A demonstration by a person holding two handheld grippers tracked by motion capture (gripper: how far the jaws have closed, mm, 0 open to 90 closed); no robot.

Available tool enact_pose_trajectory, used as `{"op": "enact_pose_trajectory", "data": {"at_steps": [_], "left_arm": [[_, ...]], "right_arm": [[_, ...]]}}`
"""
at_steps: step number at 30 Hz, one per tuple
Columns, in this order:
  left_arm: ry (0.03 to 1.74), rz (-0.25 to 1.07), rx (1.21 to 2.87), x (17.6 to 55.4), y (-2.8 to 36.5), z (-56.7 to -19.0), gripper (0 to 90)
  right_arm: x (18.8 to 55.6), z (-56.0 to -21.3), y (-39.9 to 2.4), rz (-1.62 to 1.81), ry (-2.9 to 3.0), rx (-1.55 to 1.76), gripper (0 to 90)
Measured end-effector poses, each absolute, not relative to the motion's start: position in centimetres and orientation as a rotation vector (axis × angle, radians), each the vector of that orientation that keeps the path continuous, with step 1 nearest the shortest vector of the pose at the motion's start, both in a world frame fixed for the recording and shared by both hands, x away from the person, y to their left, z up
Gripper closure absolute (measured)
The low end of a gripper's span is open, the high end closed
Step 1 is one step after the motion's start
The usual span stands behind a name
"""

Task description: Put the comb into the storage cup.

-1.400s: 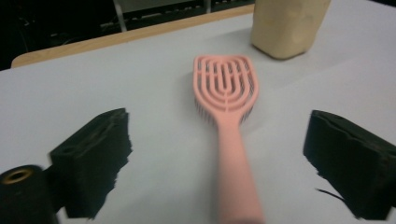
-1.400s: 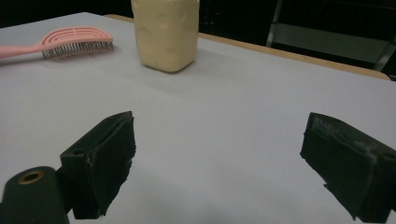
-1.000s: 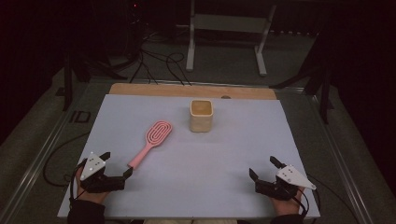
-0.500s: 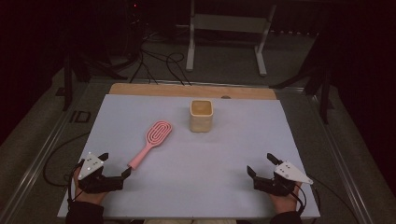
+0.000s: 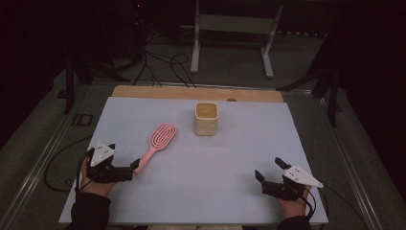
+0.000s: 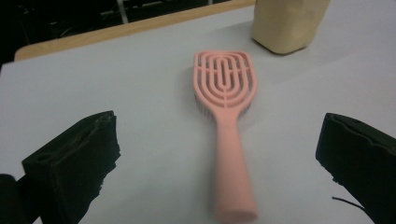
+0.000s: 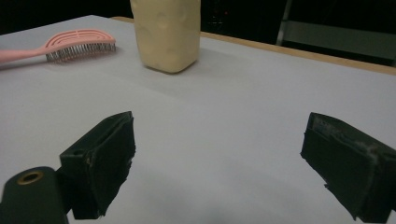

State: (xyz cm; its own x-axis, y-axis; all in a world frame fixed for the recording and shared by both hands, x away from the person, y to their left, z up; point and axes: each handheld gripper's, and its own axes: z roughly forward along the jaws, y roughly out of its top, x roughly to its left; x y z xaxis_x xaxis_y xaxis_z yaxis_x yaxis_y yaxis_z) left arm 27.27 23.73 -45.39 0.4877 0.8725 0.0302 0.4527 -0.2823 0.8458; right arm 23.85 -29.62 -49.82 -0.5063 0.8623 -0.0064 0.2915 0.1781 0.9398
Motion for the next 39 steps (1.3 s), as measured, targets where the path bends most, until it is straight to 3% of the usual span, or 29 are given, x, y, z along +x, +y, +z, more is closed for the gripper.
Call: {"op": "enact_pose_trajectory", "data": {"at_steps": [8,39], "left_arm": [[1.142,0.595,2.088,30.2,21.6,-44.7,0.0],[1.302,0.402,2.353,36.5,18.3,-47.5,2.9]], "right_arm": [[23.1,-49.7,-28.9,1.307,1.904,1.061,9.6],[23.2,-49.7,-29.0,1.295,1.902,1.066,9.6]]}}
